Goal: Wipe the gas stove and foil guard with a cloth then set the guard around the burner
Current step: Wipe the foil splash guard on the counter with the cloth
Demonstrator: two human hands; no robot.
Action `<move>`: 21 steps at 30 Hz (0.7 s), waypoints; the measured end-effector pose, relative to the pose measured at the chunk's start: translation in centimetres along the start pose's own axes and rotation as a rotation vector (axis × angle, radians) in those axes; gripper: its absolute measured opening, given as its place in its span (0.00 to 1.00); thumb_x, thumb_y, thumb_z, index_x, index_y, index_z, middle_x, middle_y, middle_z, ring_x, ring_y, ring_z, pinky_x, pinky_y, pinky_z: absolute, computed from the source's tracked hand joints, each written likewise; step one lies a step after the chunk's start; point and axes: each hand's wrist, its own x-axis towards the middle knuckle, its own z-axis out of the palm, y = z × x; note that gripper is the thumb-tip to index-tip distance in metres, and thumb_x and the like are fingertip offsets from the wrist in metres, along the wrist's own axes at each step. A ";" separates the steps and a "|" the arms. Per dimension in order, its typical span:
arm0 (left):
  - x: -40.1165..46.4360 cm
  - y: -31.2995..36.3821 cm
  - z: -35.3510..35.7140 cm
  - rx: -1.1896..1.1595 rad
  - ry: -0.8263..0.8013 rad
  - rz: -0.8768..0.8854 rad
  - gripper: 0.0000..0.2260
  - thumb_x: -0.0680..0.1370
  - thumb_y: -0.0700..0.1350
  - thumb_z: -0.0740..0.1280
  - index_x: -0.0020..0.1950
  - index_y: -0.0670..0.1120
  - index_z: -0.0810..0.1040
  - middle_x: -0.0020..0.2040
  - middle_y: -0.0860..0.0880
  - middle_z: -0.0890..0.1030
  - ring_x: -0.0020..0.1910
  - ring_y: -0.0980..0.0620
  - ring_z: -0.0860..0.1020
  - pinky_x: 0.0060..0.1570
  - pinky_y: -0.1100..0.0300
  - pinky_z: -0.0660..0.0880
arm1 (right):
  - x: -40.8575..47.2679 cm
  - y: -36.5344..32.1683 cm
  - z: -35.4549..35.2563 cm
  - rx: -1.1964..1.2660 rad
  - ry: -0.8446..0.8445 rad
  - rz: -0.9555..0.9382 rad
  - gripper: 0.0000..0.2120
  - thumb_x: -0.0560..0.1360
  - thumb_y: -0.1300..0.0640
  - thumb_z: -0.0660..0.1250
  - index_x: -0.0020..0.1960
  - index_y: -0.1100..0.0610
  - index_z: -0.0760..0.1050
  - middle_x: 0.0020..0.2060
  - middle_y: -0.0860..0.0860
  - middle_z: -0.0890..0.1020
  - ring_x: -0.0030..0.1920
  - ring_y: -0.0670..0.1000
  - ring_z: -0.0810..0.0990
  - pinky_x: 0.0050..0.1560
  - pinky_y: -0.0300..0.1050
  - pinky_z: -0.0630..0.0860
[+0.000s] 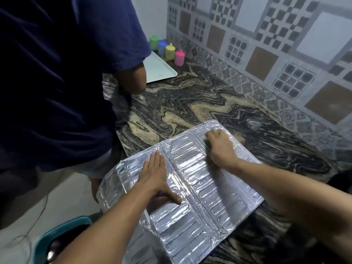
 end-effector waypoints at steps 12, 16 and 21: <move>0.4 -0.2 0.3 -0.011 0.011 0.002 0.71 0.54 0.75 0.71 0.75 0.41 0.29 0.74 0.42 0.27 0.74 0.43 0.29 0.73 0.50 0.33 | 2.1 -0.7 2.2 0.012 -0.152 -0.201 0.19 0.78 0.50 0.57 0.69 0.45 0.67 0.67 0.55 0.69 0.61 0.60 0.71 0.60 0.53 0.68; 0.4 -0.2 0.4 -0.029 0.012 -0.003 0.71 0.54 0.75 0.71 0.75 0.41 0.29 0.74 0.42 0.28 0.74 0.44 0.29 0.73 0.50 0.32 | 2.9 4.2 0.2 -0.077 -0.207 0.108 0.23 0.79 0.55 0.58 0.73 0.46 0.62 0.66 0.57 0.66 0.61 0.57 0.66 0.59 0.51 0.64; 0.3 0.0 0.0 -0.001 0.007 -0.018 0.71 0.54 0.75 0.70 0.75 0.40 0.30 0.75 0.41 0.28 0.75 0.43 0.31 0.72 0.51 0.32 | 2.5 3.8 -2.7 -0.196 -0.248 0.241 0.16 0.80 0.55 0.55 0.67 0.52 0.66 0.58 0.57 0.67 0.59 0.57 0.65 0.59 0.53 0.64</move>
